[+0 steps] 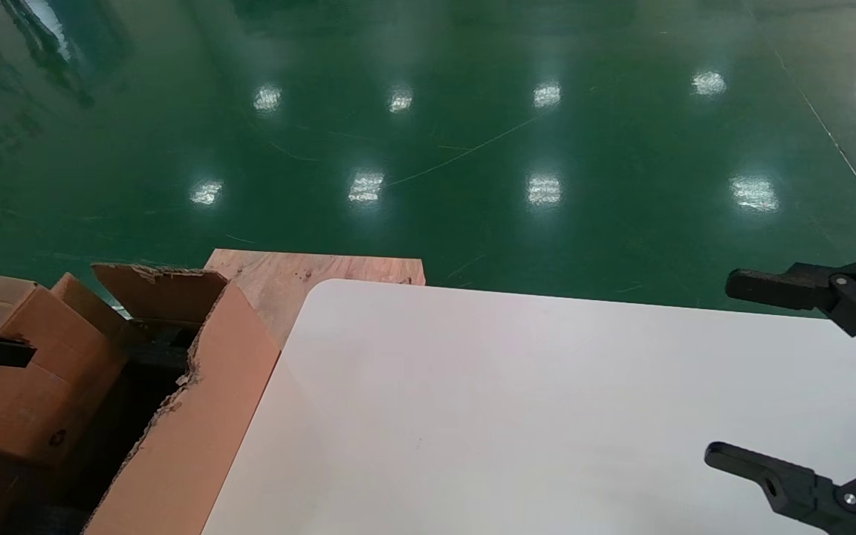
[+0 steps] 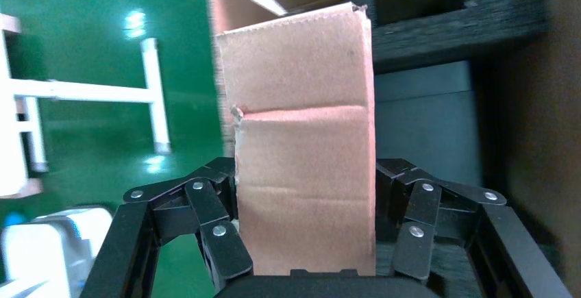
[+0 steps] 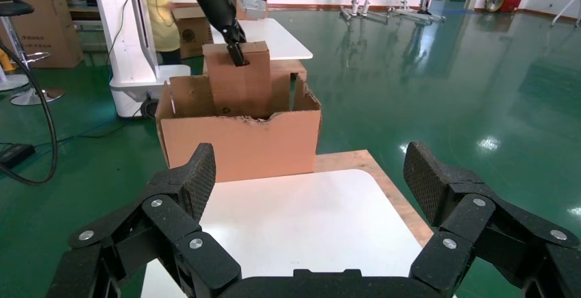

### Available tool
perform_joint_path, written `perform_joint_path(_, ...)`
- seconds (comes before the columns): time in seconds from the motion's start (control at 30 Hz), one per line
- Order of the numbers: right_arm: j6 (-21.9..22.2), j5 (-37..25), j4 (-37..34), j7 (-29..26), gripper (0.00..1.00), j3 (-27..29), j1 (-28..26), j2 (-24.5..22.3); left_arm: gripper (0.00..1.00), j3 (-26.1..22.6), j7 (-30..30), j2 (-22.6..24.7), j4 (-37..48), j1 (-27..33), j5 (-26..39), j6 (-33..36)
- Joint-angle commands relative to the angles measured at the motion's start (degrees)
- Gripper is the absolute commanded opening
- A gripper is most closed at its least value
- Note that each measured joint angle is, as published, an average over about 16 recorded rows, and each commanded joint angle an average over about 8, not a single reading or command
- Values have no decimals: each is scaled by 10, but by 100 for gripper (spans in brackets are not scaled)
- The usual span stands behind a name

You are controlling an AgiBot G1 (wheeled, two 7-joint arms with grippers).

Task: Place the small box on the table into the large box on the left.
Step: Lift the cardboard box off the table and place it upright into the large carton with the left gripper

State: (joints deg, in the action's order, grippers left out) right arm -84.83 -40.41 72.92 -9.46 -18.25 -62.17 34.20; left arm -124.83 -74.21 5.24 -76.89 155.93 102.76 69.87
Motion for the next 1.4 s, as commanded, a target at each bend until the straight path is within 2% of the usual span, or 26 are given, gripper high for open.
perform_joint_path(0.03,0,0,0,0,100,0,0,0,0,-3,1,-3,1,-5,17,-12)
perform_joint_path(0.23,0,0,0,0,100,0,0,0,0,-10,-9,-4,1,-19,13,-26)
perform_joint_path(0.57,0,0,0,0,100,0,0,0,0,2,-15,-13,-1,-7,6,11)
perform_joint_path(1.4,0,0,0,0,100,-1,0,0,0,-3,-12,-40,3,-22,46,21)
